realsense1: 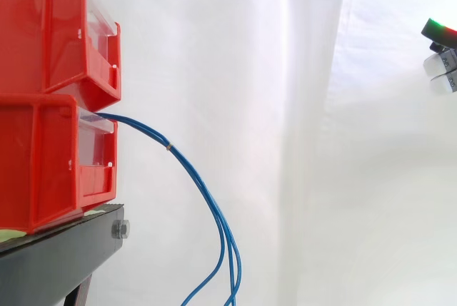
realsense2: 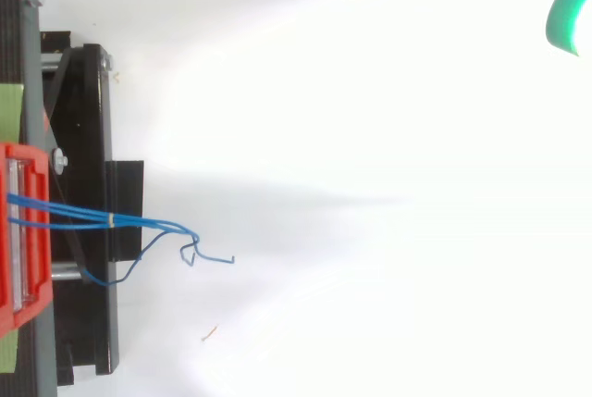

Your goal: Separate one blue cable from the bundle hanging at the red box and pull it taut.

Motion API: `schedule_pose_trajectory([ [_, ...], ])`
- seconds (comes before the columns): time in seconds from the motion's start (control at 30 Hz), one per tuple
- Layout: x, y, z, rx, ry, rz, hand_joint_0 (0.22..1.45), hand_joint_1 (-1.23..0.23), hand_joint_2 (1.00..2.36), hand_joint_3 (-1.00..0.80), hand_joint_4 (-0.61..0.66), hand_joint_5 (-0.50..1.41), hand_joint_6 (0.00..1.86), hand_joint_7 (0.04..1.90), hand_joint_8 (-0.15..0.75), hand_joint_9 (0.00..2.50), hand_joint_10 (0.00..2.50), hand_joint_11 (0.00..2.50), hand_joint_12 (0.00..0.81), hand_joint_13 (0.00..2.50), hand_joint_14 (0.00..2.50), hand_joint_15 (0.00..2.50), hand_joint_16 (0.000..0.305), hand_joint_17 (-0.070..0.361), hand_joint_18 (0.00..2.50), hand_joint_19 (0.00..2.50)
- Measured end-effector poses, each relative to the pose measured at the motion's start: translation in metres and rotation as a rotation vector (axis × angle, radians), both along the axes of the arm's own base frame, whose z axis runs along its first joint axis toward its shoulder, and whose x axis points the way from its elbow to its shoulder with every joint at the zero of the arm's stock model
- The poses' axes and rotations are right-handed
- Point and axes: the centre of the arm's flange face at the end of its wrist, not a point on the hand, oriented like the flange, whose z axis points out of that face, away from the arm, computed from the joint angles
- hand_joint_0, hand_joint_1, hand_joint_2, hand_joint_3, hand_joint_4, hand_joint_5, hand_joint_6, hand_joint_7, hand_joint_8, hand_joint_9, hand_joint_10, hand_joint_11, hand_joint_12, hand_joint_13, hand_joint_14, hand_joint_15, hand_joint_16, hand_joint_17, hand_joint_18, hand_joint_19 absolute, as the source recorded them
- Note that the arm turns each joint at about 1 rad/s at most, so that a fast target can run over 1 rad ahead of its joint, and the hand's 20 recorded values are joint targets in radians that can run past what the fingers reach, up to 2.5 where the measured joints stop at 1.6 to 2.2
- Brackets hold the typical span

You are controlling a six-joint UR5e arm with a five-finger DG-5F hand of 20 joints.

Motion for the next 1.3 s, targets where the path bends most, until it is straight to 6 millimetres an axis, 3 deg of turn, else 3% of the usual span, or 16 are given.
schedule_pose_trajectory([
  [1.3,-0.0001,0.0000,0.0001,0.000,0.000,0.000,0.52,-0.58,1.00,-0.50,0.19,-0.26,0.50,0.69,0.285,0.18,0.00,0.00,0.378,0.20,0.00,0.06,0.057,0.128,0.40,0.40],
])
